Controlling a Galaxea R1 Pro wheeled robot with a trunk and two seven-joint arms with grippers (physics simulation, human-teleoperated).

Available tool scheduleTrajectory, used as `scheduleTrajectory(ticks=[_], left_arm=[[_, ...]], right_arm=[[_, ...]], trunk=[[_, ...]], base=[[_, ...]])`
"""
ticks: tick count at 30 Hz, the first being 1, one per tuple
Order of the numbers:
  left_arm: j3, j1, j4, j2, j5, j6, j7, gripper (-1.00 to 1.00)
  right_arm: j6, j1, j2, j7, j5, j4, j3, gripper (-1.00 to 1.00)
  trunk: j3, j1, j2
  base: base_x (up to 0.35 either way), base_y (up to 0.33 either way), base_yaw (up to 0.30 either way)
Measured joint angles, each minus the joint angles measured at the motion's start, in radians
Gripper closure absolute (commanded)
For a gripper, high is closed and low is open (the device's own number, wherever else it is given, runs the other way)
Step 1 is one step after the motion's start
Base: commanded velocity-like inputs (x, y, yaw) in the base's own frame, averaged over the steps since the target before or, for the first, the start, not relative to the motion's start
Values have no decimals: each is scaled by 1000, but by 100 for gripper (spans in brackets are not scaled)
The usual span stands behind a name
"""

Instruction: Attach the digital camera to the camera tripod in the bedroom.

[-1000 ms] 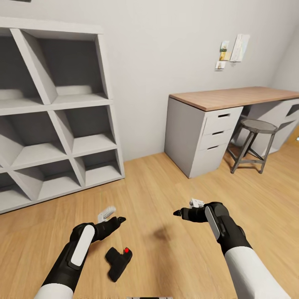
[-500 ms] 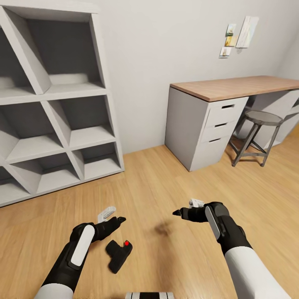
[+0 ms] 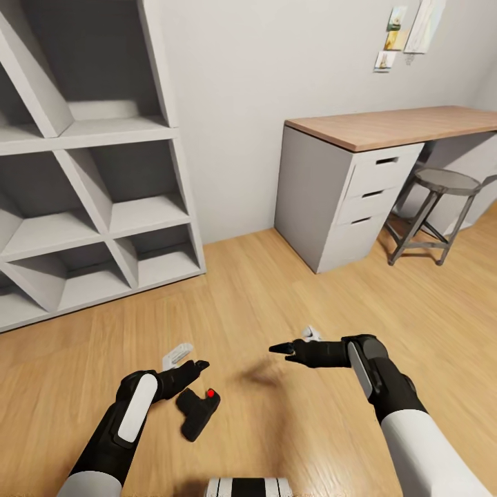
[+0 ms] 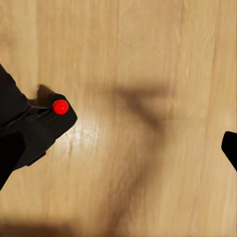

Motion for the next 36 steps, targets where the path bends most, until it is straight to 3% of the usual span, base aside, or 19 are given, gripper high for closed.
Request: scheduleTrajectory(ticks=[2, 8, 36], left_arm=[[0, 0, 0, 0, 0, 0, 0, -100], [0, 0, 0, 0, 0, 0, 0, -100], [-1, 0, -22, 0, 0, 2, 1, -100]], right_arm=[[1, 0, -14, 44, 1, 0, 0, -100], [0, 0, -26, 82, 2, 0, 1, -100], [-1, 0, -28, 88, 5, 1, 0, -100]], trunk=[[-8, 1, 0], [-31, 4, -2], [-139, 16, -8]], base=[[0, 0, 0], [0, 0, 0], [0, 0, 0]])
